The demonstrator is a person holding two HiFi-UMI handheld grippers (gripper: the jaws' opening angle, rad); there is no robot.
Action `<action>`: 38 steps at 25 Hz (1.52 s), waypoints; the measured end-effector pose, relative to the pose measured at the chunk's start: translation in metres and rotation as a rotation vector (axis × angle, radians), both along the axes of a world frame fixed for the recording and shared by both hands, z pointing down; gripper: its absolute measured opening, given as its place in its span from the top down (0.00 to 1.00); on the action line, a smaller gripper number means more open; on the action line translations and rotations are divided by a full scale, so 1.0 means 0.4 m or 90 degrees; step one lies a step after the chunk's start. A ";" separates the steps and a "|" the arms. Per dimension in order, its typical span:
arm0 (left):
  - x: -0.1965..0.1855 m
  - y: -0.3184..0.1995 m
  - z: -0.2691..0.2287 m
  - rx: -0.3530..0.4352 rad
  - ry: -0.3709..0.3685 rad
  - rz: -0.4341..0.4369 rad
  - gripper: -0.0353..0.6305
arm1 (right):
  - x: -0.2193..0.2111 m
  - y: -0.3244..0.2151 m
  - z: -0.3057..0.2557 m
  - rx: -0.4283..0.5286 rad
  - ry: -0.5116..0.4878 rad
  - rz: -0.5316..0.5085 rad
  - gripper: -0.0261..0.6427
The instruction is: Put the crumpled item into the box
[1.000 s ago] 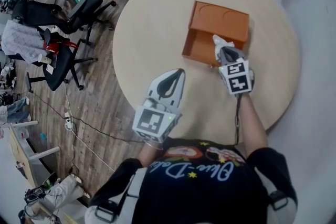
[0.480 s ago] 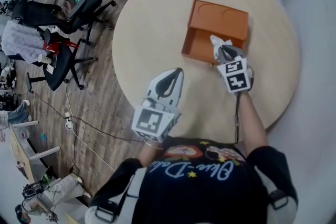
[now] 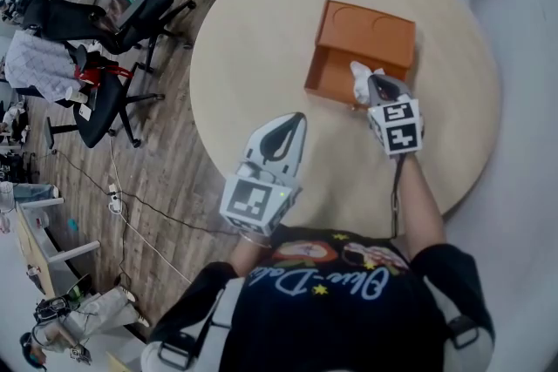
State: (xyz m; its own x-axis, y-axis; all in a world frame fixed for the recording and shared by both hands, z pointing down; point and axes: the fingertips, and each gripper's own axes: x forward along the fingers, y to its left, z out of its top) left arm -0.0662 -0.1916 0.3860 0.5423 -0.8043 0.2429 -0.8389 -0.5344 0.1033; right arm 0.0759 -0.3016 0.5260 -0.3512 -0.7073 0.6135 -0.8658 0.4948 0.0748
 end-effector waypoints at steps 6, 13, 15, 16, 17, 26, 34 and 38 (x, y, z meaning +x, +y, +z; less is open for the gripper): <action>0.001 0.008 -0.009 0.004 -0.003 0.004 0.96 | 0.006 0.002 -0.046 0.045 -0.033 0.008 0.96; -0.005 0.016 -0.023 0.018 -0.013 -0.002 0.96 | 0.006 0.064 -0.143 0.085 -0.107 0.009 0.96; -0.016 0.026 -0.022 0.015 -0.023 -0.009 0.96 | 0.004 0.093 -0.170 0.101 -0.124 0.008 0.96; -0.020 0.031 -0.022 0.012 -0.028 -0.013 0.96 | 0.004 0.109 -0.184 0.108 -0.132 0.008 0.96; -0.020 0.036 -0.026 0.013 -0.030 -0.013 0.96 | 0.005 0.125 -0.200 0.113 -0.142 0.008 0.96; 0.009 0.080 -0.041 0.023 -0.035 -0.003 0.96 | 0.011 0.267 -0.284 0.152 -0.194 -0.005 0.96; 0.054 0.124 -0.017 0.053 -0.033 0.026 0.96 | 0.044 0.339 -0.300 0.172 -0.204 -0.008 0.96; 0.062 0.133 -0.020 0.053 -0.033 0.030 0.96 | 0.063 0.366 -0.307 0.169 -0.201 0.006 0.96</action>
